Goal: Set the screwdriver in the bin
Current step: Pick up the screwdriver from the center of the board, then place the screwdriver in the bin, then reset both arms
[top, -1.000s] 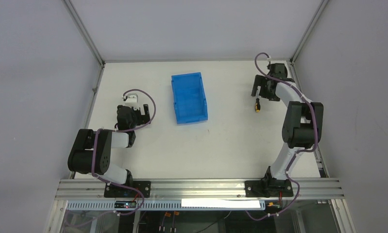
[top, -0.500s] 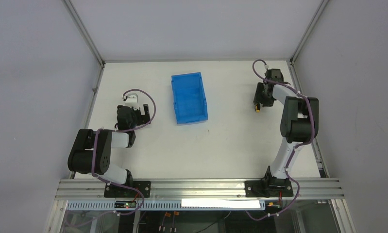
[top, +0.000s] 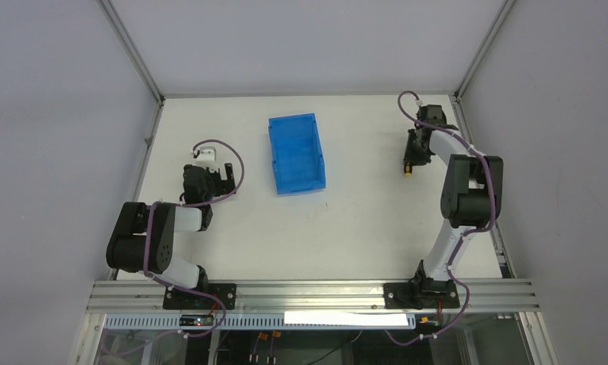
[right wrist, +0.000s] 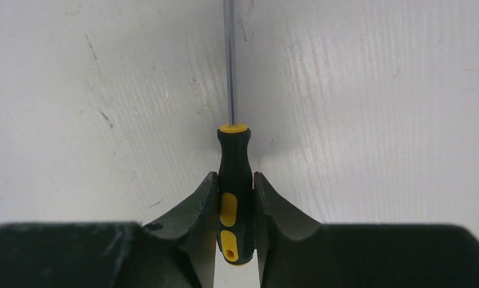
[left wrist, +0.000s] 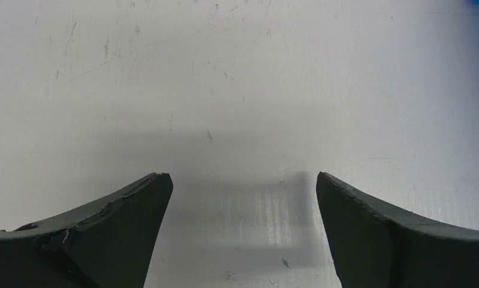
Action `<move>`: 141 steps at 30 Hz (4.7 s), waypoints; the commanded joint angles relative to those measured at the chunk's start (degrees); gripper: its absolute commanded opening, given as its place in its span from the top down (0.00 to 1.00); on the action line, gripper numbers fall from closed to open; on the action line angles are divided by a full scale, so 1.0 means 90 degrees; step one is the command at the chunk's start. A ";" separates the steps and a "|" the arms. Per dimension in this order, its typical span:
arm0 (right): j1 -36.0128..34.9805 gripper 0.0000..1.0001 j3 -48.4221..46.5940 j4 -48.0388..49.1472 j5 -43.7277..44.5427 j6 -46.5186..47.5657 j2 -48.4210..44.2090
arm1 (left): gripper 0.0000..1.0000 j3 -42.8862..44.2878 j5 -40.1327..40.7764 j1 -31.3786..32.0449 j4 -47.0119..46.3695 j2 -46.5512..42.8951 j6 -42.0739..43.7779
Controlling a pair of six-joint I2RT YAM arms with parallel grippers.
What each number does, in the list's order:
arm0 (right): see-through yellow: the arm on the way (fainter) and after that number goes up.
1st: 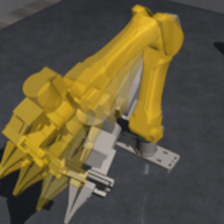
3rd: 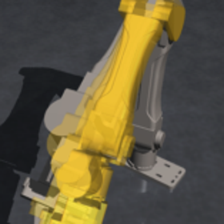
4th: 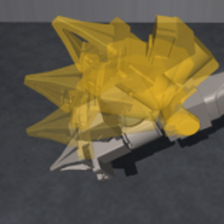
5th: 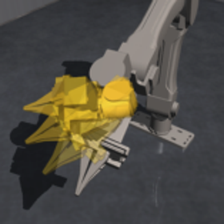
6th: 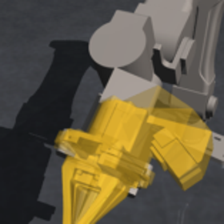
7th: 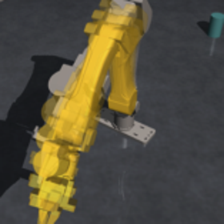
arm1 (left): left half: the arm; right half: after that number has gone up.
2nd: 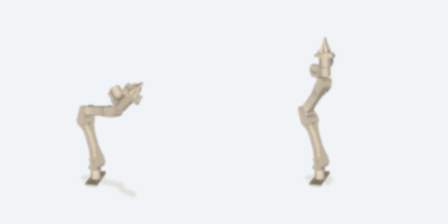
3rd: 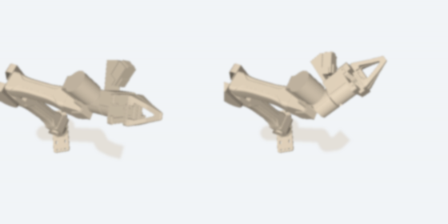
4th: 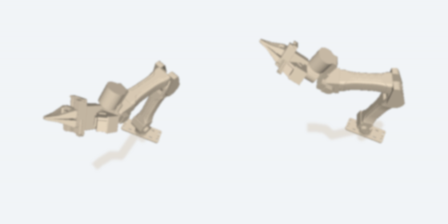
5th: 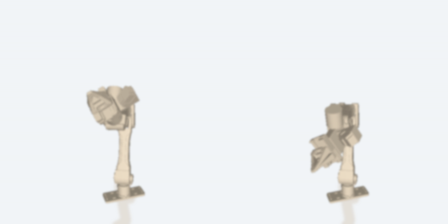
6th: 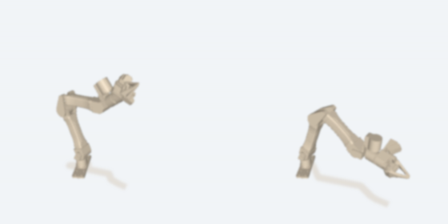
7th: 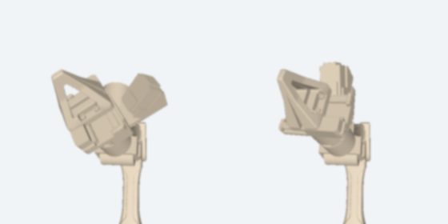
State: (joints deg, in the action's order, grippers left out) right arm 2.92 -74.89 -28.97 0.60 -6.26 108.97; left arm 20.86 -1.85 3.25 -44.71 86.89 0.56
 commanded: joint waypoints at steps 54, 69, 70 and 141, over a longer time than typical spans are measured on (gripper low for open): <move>-0.4766 0.87 -0.5551 -0.2293 0.0912 -0.0896 -0.0189 | 0.00 0.0114 -0.0004 -0.0081 -0.0169 -0.0056 -0.0045; -0.4991 0.88 -0.3525 -0.0148 0.1246 -0.0867 0.0168 | 0.00 0.0114 0.0003 -0.0086 -0.0170 -0.0064 -0.0044; -0.4988 0.88 -0.3383 -0.0042 0.1255 -0.0874 0.0225 | 0.00 0.0114 -0.0004 -0.0082 -0.0169 -0.0064 -0.0043; -0.5491 0.01 -0.5375 -0.0833 0.2126 -0.0217 0.0623 | 0.00 0.0114 -0.0007 -0.0082 -0.0170 -0.0055 -0.0045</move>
State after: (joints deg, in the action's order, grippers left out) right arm -46.13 -117.21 -34.46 18.63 -10.52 119.96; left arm 20.84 -1.85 3.25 -44.69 86.89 0.56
